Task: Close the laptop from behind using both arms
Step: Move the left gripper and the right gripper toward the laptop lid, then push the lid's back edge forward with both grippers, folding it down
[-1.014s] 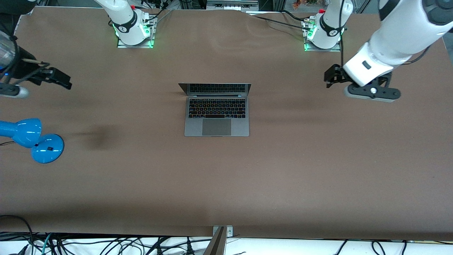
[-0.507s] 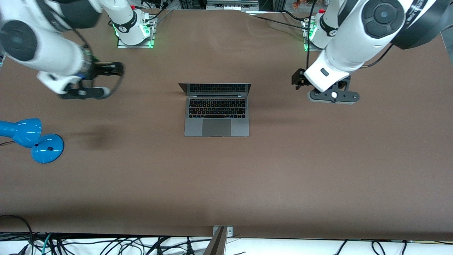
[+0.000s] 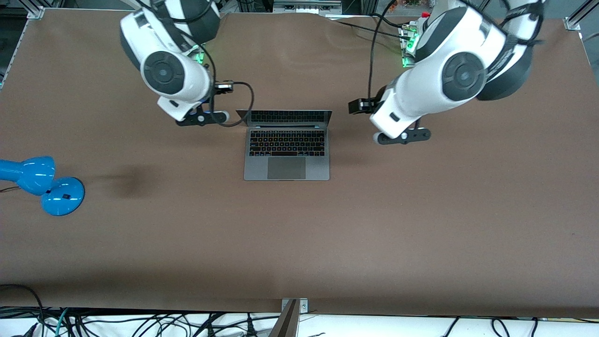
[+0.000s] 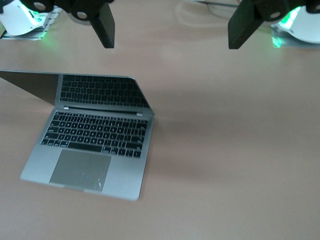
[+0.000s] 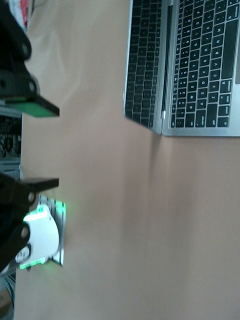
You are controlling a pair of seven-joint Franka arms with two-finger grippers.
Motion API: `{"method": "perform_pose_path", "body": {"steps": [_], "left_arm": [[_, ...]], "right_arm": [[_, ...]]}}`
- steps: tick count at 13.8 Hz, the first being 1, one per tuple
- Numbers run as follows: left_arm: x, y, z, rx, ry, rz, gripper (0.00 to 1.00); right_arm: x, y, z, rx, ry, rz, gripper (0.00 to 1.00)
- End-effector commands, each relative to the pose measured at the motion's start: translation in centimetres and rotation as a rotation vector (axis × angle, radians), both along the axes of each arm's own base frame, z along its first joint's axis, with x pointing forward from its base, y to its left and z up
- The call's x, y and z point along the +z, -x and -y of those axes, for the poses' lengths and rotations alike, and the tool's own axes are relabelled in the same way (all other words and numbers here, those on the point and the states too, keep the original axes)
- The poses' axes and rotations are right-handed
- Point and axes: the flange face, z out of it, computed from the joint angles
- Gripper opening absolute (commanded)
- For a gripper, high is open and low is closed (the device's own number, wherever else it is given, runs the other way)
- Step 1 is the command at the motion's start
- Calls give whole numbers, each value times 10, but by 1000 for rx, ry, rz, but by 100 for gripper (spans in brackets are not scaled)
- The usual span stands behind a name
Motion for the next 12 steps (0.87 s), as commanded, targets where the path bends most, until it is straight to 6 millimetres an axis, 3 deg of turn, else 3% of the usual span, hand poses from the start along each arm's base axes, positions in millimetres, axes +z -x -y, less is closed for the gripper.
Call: {"method": "perform_pose_path", "body": {"steps": [1,3,4,6,7,10,12], "left_arm": [[-29,14,42,16,-34,-85,100],[-54,22,62,-11,-36,-126,98],[-61,23,67,-6,-21,-142,89],[-76,35,84,-20,-24,-161,6],[-83,41,92,-4,-31,-177,0],[-104,53,112,28,-12,-198,0],[-118,52,113,32,-15,-211,0]], "right_arm": [[-28,27,-44,-15,33,-20,0],[-46,24,-58,-7,17,10,0],[-51,20,-60,-10,12,20,0],[-60,12,-60,-20,6,25,0],[-65,9,-60,-17,8,30,0],[-73,-6,-56,-3,17,87,0],[-81,-13,-57,-5,20,82,0]]}}
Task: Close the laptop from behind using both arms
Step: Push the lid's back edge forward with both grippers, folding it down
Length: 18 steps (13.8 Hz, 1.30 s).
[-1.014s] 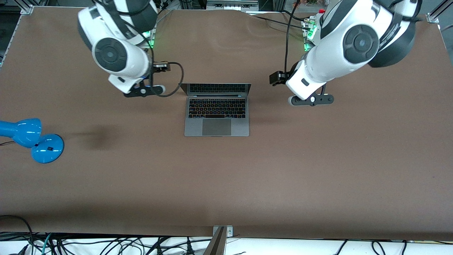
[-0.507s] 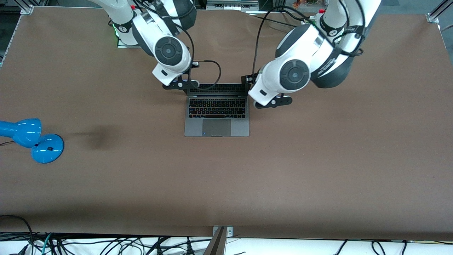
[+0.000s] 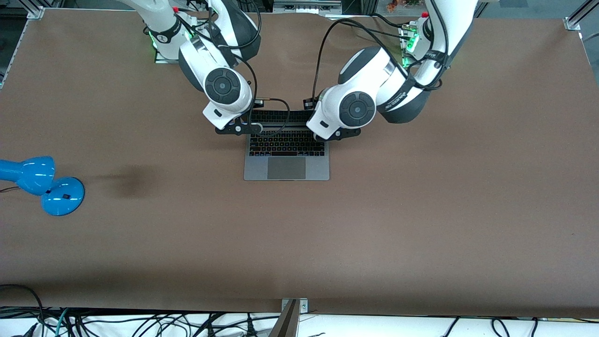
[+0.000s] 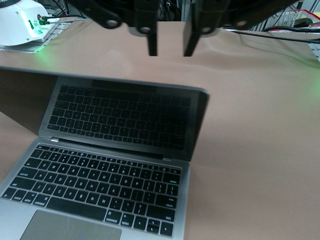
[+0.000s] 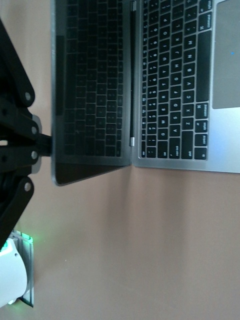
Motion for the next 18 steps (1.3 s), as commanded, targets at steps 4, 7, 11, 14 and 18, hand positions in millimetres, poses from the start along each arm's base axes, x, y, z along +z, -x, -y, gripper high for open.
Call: {"method": "perform_pose_path", "body": {"steps": [4,7,11,14,18], "left_arm": [[-24,-8,-1,39,10,-14,0],[-33,-22,-8,63,26,6,0],[-67,-44,-14,56,14,42,0],[-86,-68,-17,82,23,85,0],[-104,-81,-28,120,15,101,0]], "right_arm": [[-13,-26,-4,49,47,50,0],[-21,-38,-5,47,49,60,0],[-35,-66,-1,18,50,67,0],[-50,-85,5,-6,52,78,0],[-70,-99,7,-25,38,106,0]]}}
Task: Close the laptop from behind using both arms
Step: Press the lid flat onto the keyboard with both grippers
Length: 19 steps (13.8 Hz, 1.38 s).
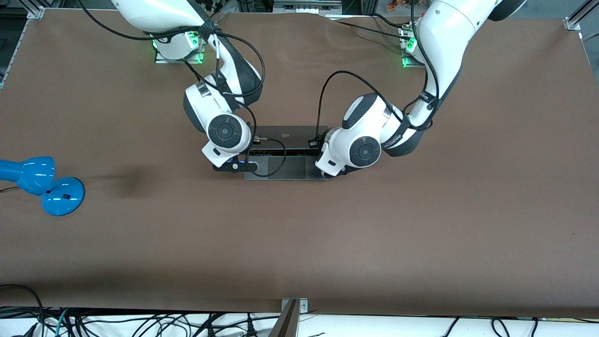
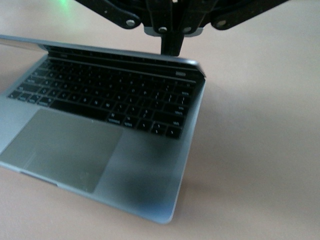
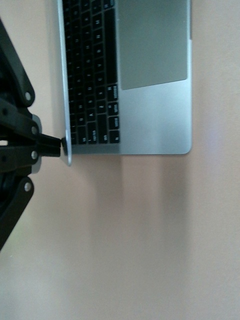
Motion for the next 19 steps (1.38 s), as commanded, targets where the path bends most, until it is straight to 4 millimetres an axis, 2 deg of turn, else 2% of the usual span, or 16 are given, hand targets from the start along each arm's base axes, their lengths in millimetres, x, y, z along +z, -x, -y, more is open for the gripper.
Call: {"method": "perform_pose_path", "body": {"steps": [1,4,8,11,15,17,18,19], "left_arm": [[-10,-15,-3,7,4,41,0],[-34,-23,-5,40,11,61,0],[-66,-32,-7,10,-18,111,0],[-81,-37,-6,25,-10,124,1],[-95,-39,-7,27,-19,142,2],[-99,-38,-8,15,-28,146,3],[-100,-38,-8,15,-28,145,3],[-100,-38,-8,16,-30,145,4]], "right_arm": [[-17,-18,0,-3,-14,46,0],[-41,-30,-5,-11,-36,76,0],[-73,-35,-6,12,-22,105,0],[-94,-36,-7,14,-29,117,0],[-102,-36,-9,15,-34,127,0],[-99,-38,-9,20,-41,130,0],[-93,-40,-8,21,-46,136,4],[-89,-42,-6,3,-46,142,70]]}}
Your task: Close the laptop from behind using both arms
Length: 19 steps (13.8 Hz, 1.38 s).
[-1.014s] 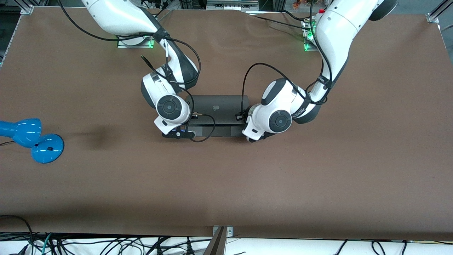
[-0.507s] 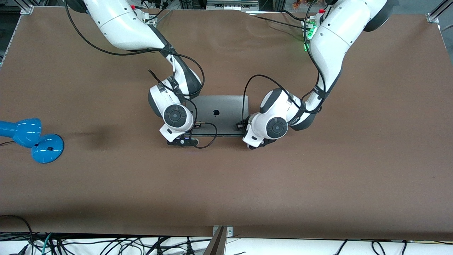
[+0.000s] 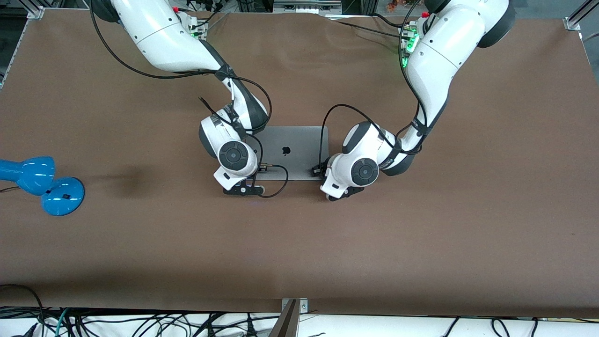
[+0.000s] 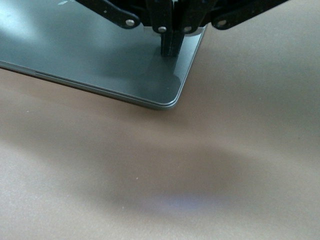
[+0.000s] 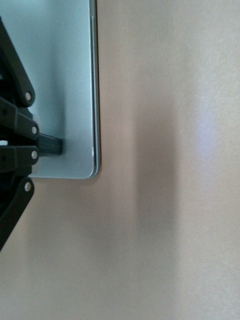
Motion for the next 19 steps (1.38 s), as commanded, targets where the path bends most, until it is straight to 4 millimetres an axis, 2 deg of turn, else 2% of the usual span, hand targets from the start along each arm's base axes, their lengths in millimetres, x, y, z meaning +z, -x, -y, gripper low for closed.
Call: {"method": "perform_pose_path", "body": {"steps": [1,2,3,4,6,7,9,11,13,15,17,19], "left_arm": [[-7,-5,1,-30,-15,24,5],[-6,-5,1,-30,-14,25,9],[-3,-8,-1,-22,-13,26,39],[1,-11,-4,-15,-13,33,99],[17,-19,-12,5,-6,47,100],[31,-29,-25,15,-1,60,100],[61,-33,-38,-2,-21,50,100],[102,-34,-54,-96,-11,62,100],[145,-32,-83,-206,-6,38,100],[195,-28,-112,-228,-44,40,100],[239,-17,-123,-237,-65,45,100],[280,-8,-137,-224,-85,83,100]], "right_arm": [[17,-12,5,-20,-14,28,100],[31,-17,8,-34,-23,46,100],[45,-21,11,-35,-32,64,100],[59,-27,18,-41,-42,79,100],[83,-40,41,-69,-53,103,100],[97,-44,49,-75,-58,116,100],[117,-50,75,-108,-40,97,100],[133,-54,103,-133,-19,69,100],[155,-58,134,-138,-5,54,100],[180,-61,166,-130,15,49,100],[207,-61,198,-95,20,40,100],[218,-67,232,-56,7,46,100]]}}
